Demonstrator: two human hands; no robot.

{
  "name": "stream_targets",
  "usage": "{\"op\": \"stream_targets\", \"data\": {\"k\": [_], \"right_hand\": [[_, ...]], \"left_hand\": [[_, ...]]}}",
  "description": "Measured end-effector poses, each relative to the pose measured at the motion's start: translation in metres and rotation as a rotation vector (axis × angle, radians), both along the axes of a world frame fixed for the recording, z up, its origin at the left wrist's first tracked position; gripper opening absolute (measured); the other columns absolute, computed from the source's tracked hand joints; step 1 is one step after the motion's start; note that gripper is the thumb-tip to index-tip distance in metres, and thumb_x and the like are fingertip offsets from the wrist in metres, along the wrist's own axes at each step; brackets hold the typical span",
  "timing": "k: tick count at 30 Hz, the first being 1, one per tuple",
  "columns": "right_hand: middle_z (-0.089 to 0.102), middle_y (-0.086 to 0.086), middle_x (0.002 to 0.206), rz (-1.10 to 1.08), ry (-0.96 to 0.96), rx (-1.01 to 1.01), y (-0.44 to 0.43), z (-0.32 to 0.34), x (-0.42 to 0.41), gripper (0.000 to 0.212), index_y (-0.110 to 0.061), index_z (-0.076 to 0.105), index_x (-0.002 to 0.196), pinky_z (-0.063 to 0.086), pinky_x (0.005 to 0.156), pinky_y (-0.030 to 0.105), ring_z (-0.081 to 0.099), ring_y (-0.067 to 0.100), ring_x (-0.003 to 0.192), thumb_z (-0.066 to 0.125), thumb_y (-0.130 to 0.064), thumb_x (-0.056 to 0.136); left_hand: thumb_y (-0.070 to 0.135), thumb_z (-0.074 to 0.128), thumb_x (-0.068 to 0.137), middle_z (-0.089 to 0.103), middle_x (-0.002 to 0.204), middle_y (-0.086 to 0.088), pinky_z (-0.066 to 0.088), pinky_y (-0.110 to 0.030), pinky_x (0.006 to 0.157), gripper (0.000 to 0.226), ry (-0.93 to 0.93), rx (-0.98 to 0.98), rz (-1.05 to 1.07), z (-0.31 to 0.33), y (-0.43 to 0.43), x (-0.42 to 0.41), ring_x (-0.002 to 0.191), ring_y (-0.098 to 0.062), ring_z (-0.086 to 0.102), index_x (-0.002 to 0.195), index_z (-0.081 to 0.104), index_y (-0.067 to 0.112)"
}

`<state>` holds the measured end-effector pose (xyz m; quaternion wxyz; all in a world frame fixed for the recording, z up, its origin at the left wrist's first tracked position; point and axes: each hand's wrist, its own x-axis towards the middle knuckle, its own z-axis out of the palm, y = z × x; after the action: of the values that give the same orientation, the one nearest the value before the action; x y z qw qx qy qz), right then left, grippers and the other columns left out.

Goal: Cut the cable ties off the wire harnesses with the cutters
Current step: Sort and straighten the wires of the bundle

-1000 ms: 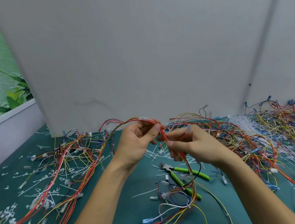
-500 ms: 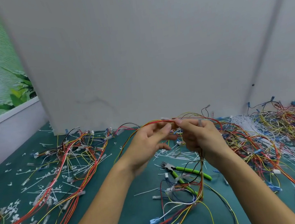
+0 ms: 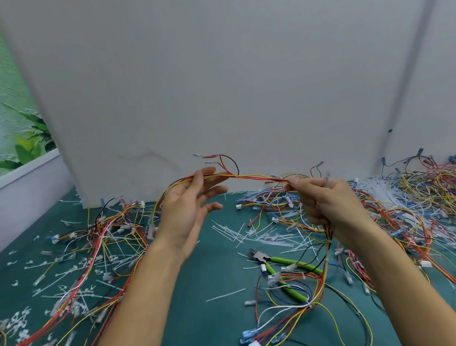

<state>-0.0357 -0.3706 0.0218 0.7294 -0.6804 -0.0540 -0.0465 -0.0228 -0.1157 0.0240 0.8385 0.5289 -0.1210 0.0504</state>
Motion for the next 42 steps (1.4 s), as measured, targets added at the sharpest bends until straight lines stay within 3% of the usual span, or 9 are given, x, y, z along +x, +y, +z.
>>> {"op": "stream_targets", "data": {"k": [7,14,23,29,32,34,37,39,42], "right_hand": [[0.037,0.001,0.060,-0.092,0.006,-0.042,0.004,0.000,-0.001,0.042,-0.022,0.065,0.054,0.018,0.048,0.027,0.023,0.014,0.049,0.073,-0.029,0.095],[0.061,0.000,0.064,-0.149,-0.114,-0.074,0.007,-0.005,-0.001,0.021,-0.009,0.074,0.094,0.025,0.043,0.022,0.034,0.010,0.044,0.073,-0.030,0.095],[0.067,-0.002,0.065,-0.092,-0.170,-0.135,0.016,-0.008,-0.001,0.026,-0.003,0.072,0.097,0.030,0.041,0.016,0.038,0.006,0.043,0.070,-0.029,0.097],[0.069,-0.003,0.071,-0.084,-0.144,-0.162,0.022,-0.011,-0.004,0.023,-0.014,0.075,0.100,0.035,0.045,0.021,0.050,0.011,0.057,0.071,-0.036,0.096],[0.077,-0.011,0.096,-0.027,-0.091,-0.280,0.018,-0.012,-0.001,0.059,-0.025,0.071,0.122,0.053,0.061,0.023,0.070,0.004,0.086,0.071,-0.067,0.081],[0.072,-0.021,0.111,0.086,0.023,-0.460,0.009,-0.013,0.002,0.106,-0.031,0.043,0.153,0.054,0.082,0.024,0.069,-0.003,0.101,0.067,-0.089,0.067],[0.058,-0.024,0.126,0.276,0.175,-0.772,-0.005,-0.015,0.001,0.136,-0.039,0.013,0.162,0.044,0.109,0.035,0.062,0.003,0.117,0.070,-0.095,0.052],[0.065,-0.016,0.126,0.427,0.250,-0.925,-0.004,-0.021,0.000,0.130,-0.031,0.028,0.158,0.049,0.109,0.040,0.065,0.016,0.119,0.078,-0.087,0.052],[0.078,-0.001,0.101,0.593,0.294,-0.914,0.009,-0.036,0.001,0.068,-0.018,0.064,0.128,0.058,0.067,0.028,0.075,0.029,0.100,0.085,-0.056,0.076]], "left_hand": [[0.019,0.045,0.108,0.076,0.112,-0.008,0.051,-0.023,0.060,0.024,-0.084,0.150,0.119,0.000,0.003,-0.001,0.086,-0.019,0.070,0.112,0.068,0.017],[0.023,0.051,0.105,0.078,0.097,-0.007,0.051,-0.023,0.055,0.024,-0.076,0.145,0.143,0.000,0.004,0.001,0.071,-0.018,0.069,0.102,0.071,0.011],[0.042,0.049,0.101,0.072,0.105,-0.008,0.049,-0.029,0.055,0.040,0.044,0.225,0.003,-0.003,-0.007,-0.003,0.069,-0.019,0.063,0.101,0.074,0.010],[0.062,0.046,0.091,0.074,0.105,-0.013,0.055,-0.030,0.062,0.067,0.065,0.262,-0.265,0.001,-0.010,-0.009,0.065,-0.021,0.065,0.129,0.063,0.009],[0.053,0.039,0.097,0.074,0.112,-0.019,0.058,-0.027,0.063,0.060,0.054,0.077,-0.248,0.006,-0.005,-0.008,0.072,-0.019,0.071,0.119,0.066,0.004],[0.052,0.035,0.101,0.076,0.107,-0.016,0.058,-0.025,0.062,0.059,0.053,-0.051,-0.207,0.008,-0.002,-0.005,0.073,-0.016,0.072,0.115,0.066,0.004],[0.051,0.031,0.105,0.077,0.104,-0.009,0.058,-0.024,0.063,0.058,0.044,-0.233,-0.193,0.012,0.005,-0.003,0.075,-0.013,0.072,0.113,0.068,0.008],[0.050,0.031,0.106,0.077,0.104,-0.008,0.059,-0.024,0.065,0.058,0.043,-0.312,-0.195,0.015,0.007,-0.003,0.077,-0.013,0.072,0.107,0.074,0.010],[0.047,0.032,0.107,0.077,0.103,-0.008,0.059,-0.024,0.067,0.061,0.018,-0.403,-0.201,0.017,0.009,-0.004,0.080,-0.012,0.073,0.099,0.080,0.011]]}}
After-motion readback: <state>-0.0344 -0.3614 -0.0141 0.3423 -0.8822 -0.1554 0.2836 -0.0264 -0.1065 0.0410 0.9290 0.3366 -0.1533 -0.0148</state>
